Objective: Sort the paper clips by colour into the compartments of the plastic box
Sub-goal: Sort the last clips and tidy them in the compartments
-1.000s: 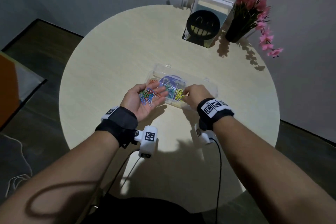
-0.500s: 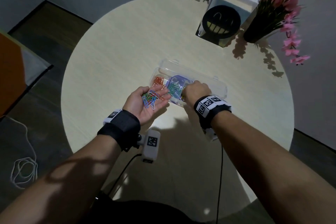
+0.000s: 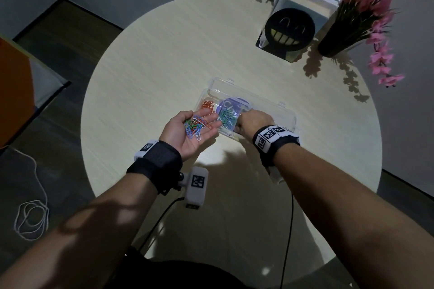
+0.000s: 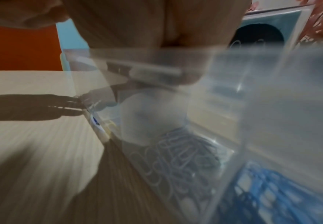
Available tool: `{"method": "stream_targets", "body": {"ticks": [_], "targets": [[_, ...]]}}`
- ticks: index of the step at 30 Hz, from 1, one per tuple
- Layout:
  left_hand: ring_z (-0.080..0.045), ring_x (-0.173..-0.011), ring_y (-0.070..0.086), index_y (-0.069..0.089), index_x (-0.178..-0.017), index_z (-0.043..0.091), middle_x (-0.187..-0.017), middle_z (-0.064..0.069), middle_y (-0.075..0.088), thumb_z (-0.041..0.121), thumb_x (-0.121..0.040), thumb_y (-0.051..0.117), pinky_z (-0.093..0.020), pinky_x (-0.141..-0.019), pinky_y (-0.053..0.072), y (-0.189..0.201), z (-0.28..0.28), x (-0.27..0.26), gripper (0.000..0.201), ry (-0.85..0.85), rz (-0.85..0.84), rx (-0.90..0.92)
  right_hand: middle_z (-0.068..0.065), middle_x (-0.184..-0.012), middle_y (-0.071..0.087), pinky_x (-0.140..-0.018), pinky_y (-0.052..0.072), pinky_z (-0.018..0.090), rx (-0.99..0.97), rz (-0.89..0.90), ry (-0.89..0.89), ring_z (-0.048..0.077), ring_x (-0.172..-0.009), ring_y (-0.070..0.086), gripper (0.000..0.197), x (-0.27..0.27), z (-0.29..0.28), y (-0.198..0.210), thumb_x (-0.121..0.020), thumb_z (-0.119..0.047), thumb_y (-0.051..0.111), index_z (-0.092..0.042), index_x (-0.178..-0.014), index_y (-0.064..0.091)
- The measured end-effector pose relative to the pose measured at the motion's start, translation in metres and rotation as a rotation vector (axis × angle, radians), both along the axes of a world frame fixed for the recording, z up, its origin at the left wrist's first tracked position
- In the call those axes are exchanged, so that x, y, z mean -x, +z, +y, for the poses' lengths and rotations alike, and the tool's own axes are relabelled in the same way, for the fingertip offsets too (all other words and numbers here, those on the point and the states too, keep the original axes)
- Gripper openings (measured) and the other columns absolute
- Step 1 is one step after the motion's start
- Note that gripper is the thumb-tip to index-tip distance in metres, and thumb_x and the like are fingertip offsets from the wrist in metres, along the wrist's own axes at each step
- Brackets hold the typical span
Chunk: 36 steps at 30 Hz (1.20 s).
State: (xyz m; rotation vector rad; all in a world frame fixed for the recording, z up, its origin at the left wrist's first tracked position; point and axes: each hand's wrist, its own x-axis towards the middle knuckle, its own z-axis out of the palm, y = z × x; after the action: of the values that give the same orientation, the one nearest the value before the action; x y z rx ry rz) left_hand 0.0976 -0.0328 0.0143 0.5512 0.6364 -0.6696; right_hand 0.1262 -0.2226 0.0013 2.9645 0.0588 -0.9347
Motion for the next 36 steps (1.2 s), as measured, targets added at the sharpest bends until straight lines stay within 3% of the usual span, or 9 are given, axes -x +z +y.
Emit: {"method": "stream_targets", "body": {"ticks": [2,7,10,17,21,25,30,33,36], "targets": [[-0.034,-0.086,0.070,0.060,-0.107,0.002,-0.103,-0.018,0.069,0.026,-0.097,0.029,-0.041,-0.076,0.056,0.000,-0.001,0.001,0.040,0.003,0.003,0.000,0.002,-0.082,0.058,-0.064,0.042,0.028,-0.032,-0.032,-0.013,0.025,-0.075,0.054,0.019,0.002,-0.004,-0.001,-0.092,-0.028,0.052,-0.017,-0.089,0.067],[-0.034,-0.084,0.070,0.059,-0.107,0.002,-0.107,-0.018,0.066,0.026,-0.098,0.029,-0.040,-0.077,0.056,0.002,-0.003,0.002,0.040,-0.005,0.000,-0.006,0.009,-0.089,0.062,-0.063,0.044,0.030,-0.058,-0.092,-0.056,0.033,-0.083,0.063,0.015,0.008,-0.007,-0.005,-0.084,-0.009,0.053,-0.011,-0.090,0.066],[-0.033,-0.084,0.070,0.059,-0.108,0.002,-0.110,-0.018,0.065,0.026,-0.098,0.029,-0.040,-0.077,0.056,0.003,-0.005,0.002,0.040,-0.013,-0.004,-0.006,0.010,-0.096,0.065,-0.066,0.048,0.031,-0.027,-0.048,-0.052,0.030,-0.081,0.061,0.016,0.005,-0.003,-0.004,-0.086,-0.009,0.058,-0.010,-0.098,0.067],[-0.034,-0.089,0.068,0.059,-0.109,0.002,-0.113,-0.018,0.064,0.026,-0.098,0.029,-0.041,-0.082,0.053,0.001,-0.004,0.002,0.039,-0.016,-0.007,-0.014,0.006,-0.093,0.067,-0.072,0.055,0.035,0.030,-0.001,-0.030,0.028,-0.077,0.061,0.014,0.002,0.001,0.000,-0.085,-0.011,0.061,-0.014,-0.095,0.069],[-0.034,-0.086,0.070,0.059,-0.108,0.002,-0.110,-0.019,0.065,0.025,-0.098,0.029,-0.040,-0.078,0.056,0.001,-0.003,0.001,0.040,-0.015,-0.007,-0.014,0.005,-0.099,0.068,-0.078,0.056,0.038,-0.020,0.018,-0.060,0.029,-0.086,0.065,0.018,0.003,-0.001,0.003,-0.083,-0.011,0.062,-0.018,-0.097,0.070],[-0.033,-0.086,0.070,0.059,-0.108,0.002,-0.106,-0.018,0.068,0.025,-0.098,0.029,-0.039,-0.077,0.056,0.001,-0.003,0.001,0.040,-0.023,-0.015,-0.009,0.005,-0.094,0.066,-0.071,0.052,0.029,-0.104,0.017,-0.092,0.029,-0.085,0.064,0.019,0.008,-0.008,0.006,-0.080,-0.008,0.058,-0.020,-0.087,0.070],[-0.034,-0.088,0.070,0.059,-0.109,0.001,-0.106,-0.018,0.068,0.024,-0.097,0.028,-0.040,-0.078,0.055,-0.001,-0.002,0.001,0.040,-0.026,-0.020,-0.001,0.007,-0.079,0.063,-0.063,0.037,0.023,-0.255,-0.019,-0.145,0.023,-0.074,0.056,0.017,0.020,-0.018,0.010,-0.086,-0.006,0.051,-0.007,-0.083,0.067],[-0.034,-0.090,0.069,0.059,-0.108,0.001,-0.104,-0.018,0.069,0.024,-0.097,0.028,-0.041,-0.079,0.055,0.000,-0.002,0.000,0.040,-0.033,-0.034,0.012,0.000,-0.069,0.059,-0.059,0.037,0.022,-0.343,-0.146,-0.277,0.021,-0.068,0.054,0.018,0.023,-0.024,0.018,-0.089,-0.012,0.050,-0.015,-0.073,0.059],[-0.033,-0.089,0.070,0.060,-0.107,0.001,-0.102,-0.018,0.069,0.025,-0.097,0.028,-0.040,-0.079,0.055,0.002,-0.004,0.001,0.041,-0.045,-0.052,0.016,0.001,-0.069,0.059,-0.063,0.038,0.023,-0.377,-0.208,-0.317,0.022,-0.068,0.054,0.019,0.020,-0.018,0.031,-0.088,-0.014,0.050,-0.020,-0.071,0.055]]}}
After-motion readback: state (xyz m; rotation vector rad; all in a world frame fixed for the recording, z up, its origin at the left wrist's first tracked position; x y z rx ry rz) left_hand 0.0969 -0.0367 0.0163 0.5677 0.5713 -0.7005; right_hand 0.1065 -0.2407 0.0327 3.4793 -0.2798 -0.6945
